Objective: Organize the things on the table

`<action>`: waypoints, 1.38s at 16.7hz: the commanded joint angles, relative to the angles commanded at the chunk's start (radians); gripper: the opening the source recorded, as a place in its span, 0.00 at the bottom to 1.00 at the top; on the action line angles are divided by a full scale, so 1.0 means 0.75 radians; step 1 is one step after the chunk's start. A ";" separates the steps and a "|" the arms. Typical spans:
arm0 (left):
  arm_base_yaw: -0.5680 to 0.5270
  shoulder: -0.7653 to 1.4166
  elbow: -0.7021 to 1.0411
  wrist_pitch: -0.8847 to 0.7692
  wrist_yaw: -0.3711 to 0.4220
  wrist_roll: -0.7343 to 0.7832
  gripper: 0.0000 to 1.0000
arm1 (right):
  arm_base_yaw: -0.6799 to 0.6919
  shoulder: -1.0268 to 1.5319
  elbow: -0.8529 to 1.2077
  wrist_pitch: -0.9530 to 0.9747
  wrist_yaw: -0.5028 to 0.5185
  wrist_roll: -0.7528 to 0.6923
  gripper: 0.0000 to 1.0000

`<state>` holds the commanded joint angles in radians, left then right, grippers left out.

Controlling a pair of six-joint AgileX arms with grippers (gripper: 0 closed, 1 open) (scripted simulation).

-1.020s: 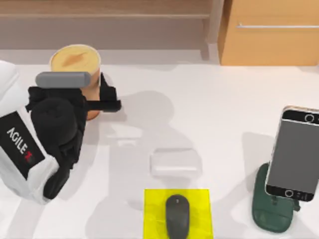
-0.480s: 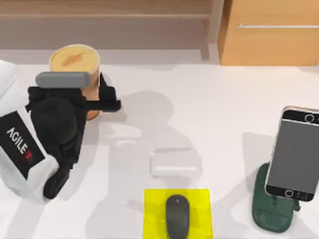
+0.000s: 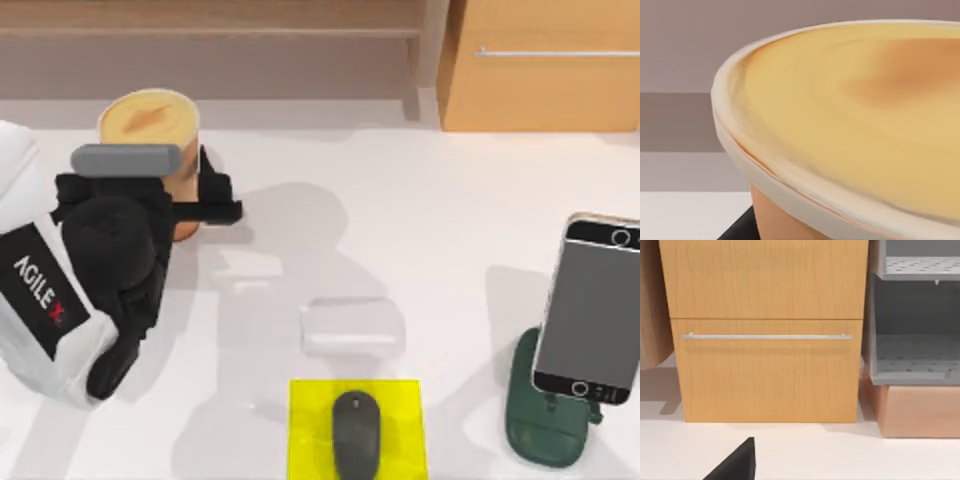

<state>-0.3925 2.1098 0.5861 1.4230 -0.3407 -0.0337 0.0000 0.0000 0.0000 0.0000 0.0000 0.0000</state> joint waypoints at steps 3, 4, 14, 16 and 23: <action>-0.002 -0.018 -0.002 -0.016 0.000 0.002 0.00 | 0.000 0.000 0.000 0.000 0.000 0.000 1.00; -0.002 -0.035 -0.003 -0.032 0.000 0.002 0.00 | 0.000 0.000 0.000 0.000 0.000 0.000 1.00; -0.005 -0.115 0.055 -0.040 0.017 0.001 0.00 | 0.000 0.000 0.000 0.000 0.000 0.000 1.00; -0.006 -0.165 0.119 -0.046 0.045 -0.003 0.00 | 0.000 0.000 0.000 0.000 0.000 0.000 1.00; 0.049 -0.292 0.412 -0.226 0.194 -0.013 0.00 | 0.000 0.000 0.000 0.000 0.000 0.000 1.00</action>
<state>-0.3558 1.8906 0.8951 1.2535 -0.1948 -0.0438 0.0000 0.0000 0.0000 0.0000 0.0000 0.0000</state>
